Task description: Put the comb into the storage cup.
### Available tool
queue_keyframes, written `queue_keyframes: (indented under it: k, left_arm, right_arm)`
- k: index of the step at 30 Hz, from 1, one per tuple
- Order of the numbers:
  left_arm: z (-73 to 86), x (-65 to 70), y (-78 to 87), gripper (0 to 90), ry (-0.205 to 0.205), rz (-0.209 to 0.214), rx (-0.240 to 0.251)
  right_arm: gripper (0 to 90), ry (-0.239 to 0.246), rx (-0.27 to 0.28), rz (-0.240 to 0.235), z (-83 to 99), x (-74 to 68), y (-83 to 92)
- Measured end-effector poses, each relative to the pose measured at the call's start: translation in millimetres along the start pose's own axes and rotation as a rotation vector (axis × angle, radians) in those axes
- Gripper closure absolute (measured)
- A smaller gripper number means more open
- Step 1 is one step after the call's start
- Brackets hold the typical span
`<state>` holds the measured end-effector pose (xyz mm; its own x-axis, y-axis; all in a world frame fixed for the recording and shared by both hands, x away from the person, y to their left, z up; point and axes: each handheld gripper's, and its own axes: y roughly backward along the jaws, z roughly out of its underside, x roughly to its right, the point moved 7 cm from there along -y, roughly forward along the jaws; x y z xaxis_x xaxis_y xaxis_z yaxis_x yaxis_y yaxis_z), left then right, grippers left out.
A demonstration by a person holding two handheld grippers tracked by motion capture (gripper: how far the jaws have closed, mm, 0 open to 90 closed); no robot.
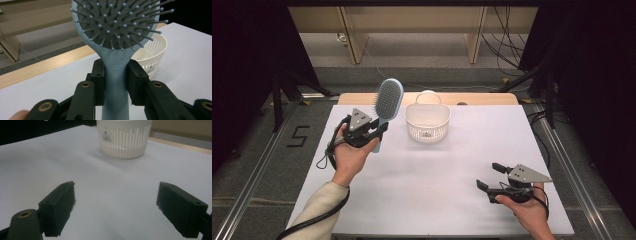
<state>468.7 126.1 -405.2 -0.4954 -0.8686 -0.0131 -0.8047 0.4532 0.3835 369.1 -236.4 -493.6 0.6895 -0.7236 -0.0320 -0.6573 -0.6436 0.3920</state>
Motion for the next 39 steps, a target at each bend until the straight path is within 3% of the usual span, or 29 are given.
queue_keyframes:
  k: [26,39]
  left_arm:
    - [-4.6,2.5,-4.2,70.0,-0.005,0.004,0.007]
    - [-12.6,10.0,-7.4,70.0,-0.012,0.018,0.02]
  right_arm:
    - [15.8,0.0,0.001,0.011,-0.1,1.1,0.5]
    - [15.8,0.0,0.005,0.013,-0.6,0.9,0.5]
